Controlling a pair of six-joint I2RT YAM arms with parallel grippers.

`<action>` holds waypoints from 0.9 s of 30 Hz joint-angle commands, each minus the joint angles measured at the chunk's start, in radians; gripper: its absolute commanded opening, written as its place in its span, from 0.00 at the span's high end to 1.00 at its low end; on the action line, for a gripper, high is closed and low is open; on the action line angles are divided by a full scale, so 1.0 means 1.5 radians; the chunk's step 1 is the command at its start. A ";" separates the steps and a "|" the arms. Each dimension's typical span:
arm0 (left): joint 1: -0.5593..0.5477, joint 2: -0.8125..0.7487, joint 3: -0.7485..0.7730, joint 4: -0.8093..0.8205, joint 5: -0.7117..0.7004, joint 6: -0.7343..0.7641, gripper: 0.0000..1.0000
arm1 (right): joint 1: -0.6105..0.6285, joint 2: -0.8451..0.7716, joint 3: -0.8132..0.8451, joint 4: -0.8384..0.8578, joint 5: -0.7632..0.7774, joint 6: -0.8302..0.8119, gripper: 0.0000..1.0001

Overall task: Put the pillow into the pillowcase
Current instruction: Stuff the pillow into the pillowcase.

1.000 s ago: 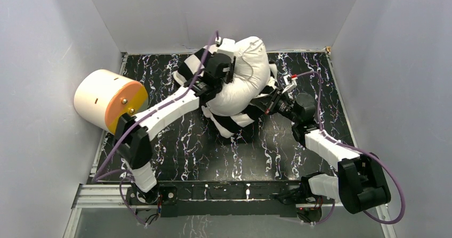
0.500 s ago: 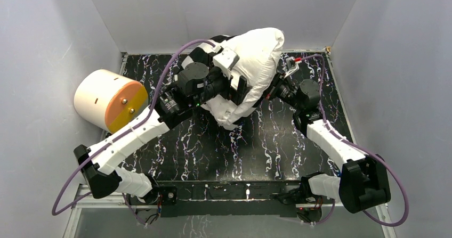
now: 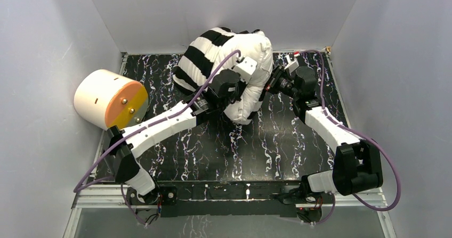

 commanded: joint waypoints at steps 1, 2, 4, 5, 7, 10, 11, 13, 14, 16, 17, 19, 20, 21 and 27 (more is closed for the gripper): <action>0.068 0.139 -0.041 -0.133 0.045 -0.077 0.87 | 0.053 -0.105 0.142 0.217 -0.205 0.022 1.00; 0.073 0.158 -0.030 -0.143 0.040 -0.086 0.87 | 0.058 -0.108 0.142 0.216 -0.212 0.020 1.00; 0.084 0.208 -0.013 -0.162 0.033 -0.101 0.88 | 0.064 -0.119 0.142 0.215 -0.234 0.011 1.00; 0.089 0.232 -0.015 -0.158 0.031 -0.107 0.88 | 0.067 -0.127 0.142 0.214 -0.244 0.007 1.00; 0.102 0.264 -0.021 -0.147 0.027 -0.124 0.89 | 0.068 -0.142 0.137 0.213 -0.250 0.000 1.00; 0.120 0.298 -0.048 -0.118 0.024 -0.134 0.91 | 0.068 -0.164 0.132 0.202 -0.244 -0.019 1.00; 0.124 0.308 -0.058 -0.111 0.019 -0.136 0.92 | 0.068 -0.171 0.132 0.196 -0.241 -0.026 1.00; 0.133 0.324 -0.080 -0.095 0.009 -0.140 0.93 | 0.069 -0.182 0.137 0.188 -0.235 -0.039 1.00; 0.136 0.329 -0.093 -0.086 0.003 -0.141 0.93 | 0.069 -0.187 0.138 0.186 -0.230 -0.041 1.00; 0.153 0.375 -0.111 -0.067 -0.036 -0.137 0.92 | 0.068 -0.196 0.148 0.187 -0.234 -0.035 1.00; 0.165 0.390 -0.104 -0.060 -0.043 -0.140 0.91 | 0.068 -0.197 0.137 0.219 -0.246 -0.011 1.00; 0.184 0.429 -0.077 -0.049 -0.077 -0.143 0.91 | 0.074 -0.212 0.093 0.294 -0.262 0.047 1.00; 0.193 0.445 -0.067 -0.049 -0.084 -0.146 0.92 | 0.078 -0.220 0.069 0.286 -0.262 0.040 1.00; 0.201 0.448 -0.063 -0.042 -0.064 -0.161 0.90 | 0.082 -0.231 0.038 0.228 -0.254 -0.007 1.00; 0.135 0.081 -0.264 -0.005 -0.010 -0.149 0.79 | 0.073 -0.211 -0.120 -0.088 -0.029 -0.240 0.81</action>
